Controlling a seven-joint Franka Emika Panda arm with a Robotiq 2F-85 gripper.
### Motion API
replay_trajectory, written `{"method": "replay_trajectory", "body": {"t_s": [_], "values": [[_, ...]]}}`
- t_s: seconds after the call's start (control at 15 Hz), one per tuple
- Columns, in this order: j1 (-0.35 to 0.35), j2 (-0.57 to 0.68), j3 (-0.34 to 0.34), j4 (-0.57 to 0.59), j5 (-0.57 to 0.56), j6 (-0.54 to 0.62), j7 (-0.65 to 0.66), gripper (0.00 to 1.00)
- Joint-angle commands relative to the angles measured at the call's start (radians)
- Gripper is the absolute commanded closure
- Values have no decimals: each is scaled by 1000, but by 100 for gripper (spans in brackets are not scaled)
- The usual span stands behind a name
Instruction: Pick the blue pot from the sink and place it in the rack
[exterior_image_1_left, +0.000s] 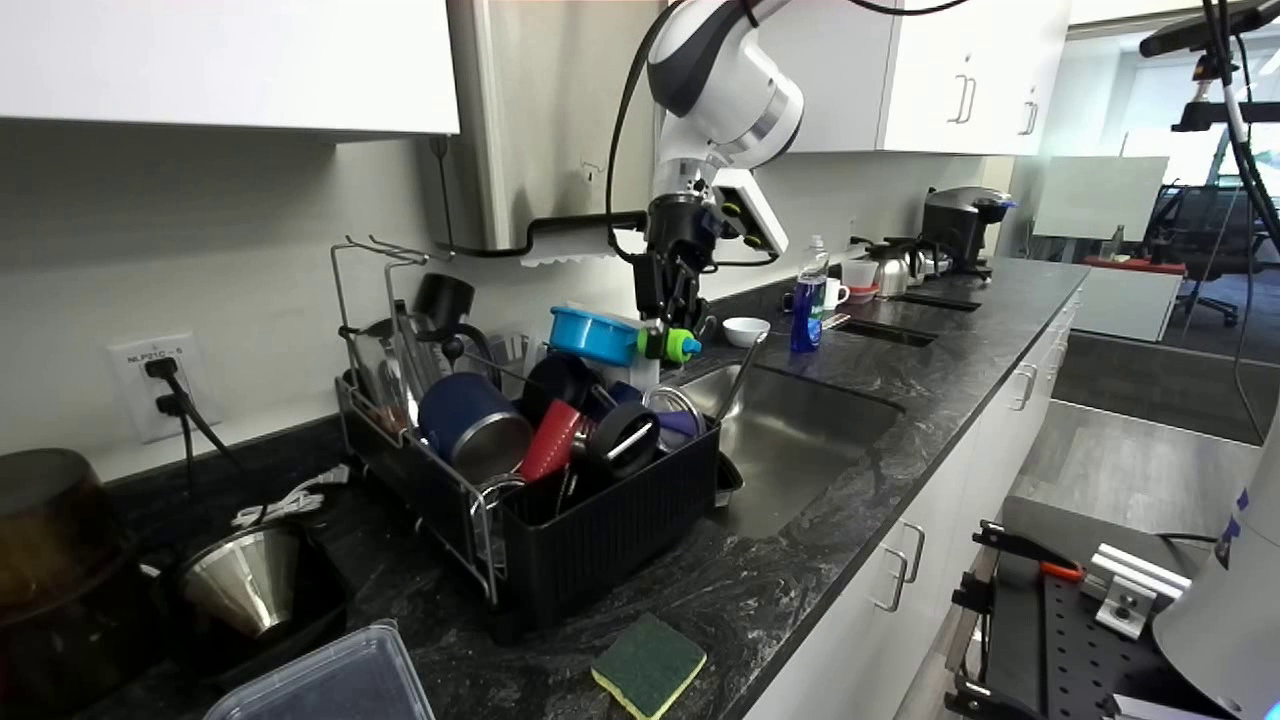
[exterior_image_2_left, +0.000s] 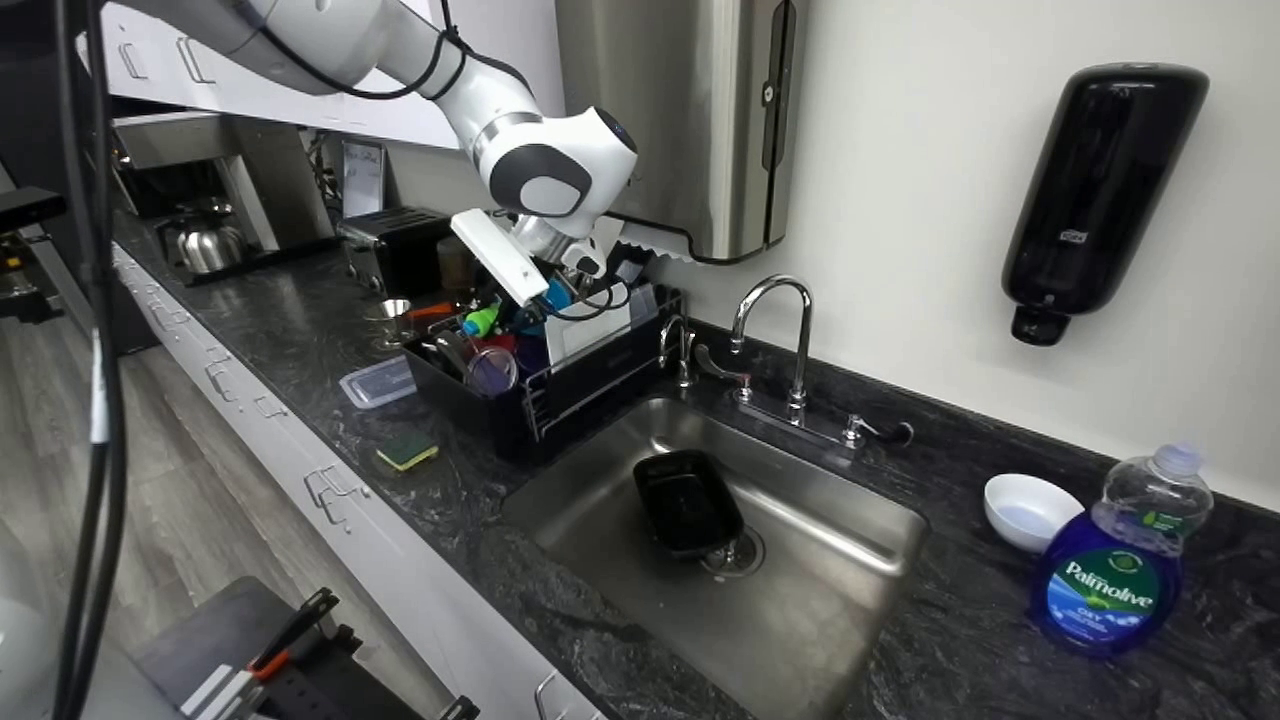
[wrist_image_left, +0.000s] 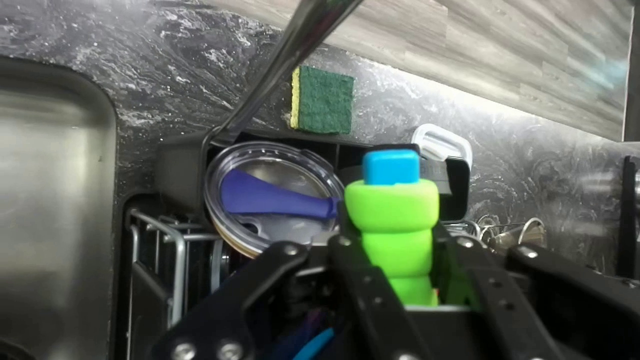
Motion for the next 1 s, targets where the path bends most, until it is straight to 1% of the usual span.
{"method": "replay_trajectory", "body": {"t_s": [0.0,0.93], "values": [[-27,21,23,16,20,-8,30,92],[-14,-2,68,-15,22,2,16,92]]}}
